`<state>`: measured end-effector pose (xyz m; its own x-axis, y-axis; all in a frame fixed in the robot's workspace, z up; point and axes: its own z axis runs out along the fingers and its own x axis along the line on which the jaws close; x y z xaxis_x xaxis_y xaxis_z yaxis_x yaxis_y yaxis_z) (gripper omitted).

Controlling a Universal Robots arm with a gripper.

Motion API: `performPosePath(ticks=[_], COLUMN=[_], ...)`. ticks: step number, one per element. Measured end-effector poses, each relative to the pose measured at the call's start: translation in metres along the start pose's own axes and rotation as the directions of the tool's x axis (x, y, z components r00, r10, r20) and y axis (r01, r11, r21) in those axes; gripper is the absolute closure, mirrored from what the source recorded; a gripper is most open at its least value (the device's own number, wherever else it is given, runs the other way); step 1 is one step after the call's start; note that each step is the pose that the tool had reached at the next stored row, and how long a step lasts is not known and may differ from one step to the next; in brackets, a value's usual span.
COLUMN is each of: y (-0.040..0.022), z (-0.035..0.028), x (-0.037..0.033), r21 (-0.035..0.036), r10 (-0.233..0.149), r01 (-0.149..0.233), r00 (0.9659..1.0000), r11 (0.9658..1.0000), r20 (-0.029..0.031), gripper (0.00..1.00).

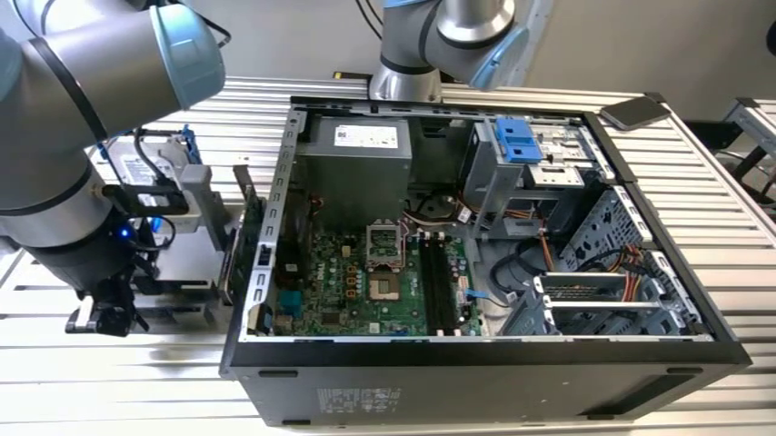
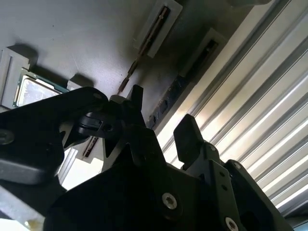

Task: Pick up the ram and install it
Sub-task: 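Pick up the ram and move it above insertion slot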

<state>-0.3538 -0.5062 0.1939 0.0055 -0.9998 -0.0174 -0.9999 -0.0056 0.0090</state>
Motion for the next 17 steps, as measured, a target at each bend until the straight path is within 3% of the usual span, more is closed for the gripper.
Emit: performPosePath(ticks=[9,13,17], y=[0.0,0.0,-0.0001], z=[0.0008,0.0009,0.0008], x=[0.0,-0.0004,-0.0016], r21=[-0.0002,0.0001,0.0], r10=[-0.012,-0.012,-0.012], r01=[0.012,0.012,0.012], r00=[0.9999,0.9999,0.9999], r11=[0.9999,0.9999,0.9999], r20=[0.0001,0.0054,0.0054], gripper=[0.0,0.0,0.0])
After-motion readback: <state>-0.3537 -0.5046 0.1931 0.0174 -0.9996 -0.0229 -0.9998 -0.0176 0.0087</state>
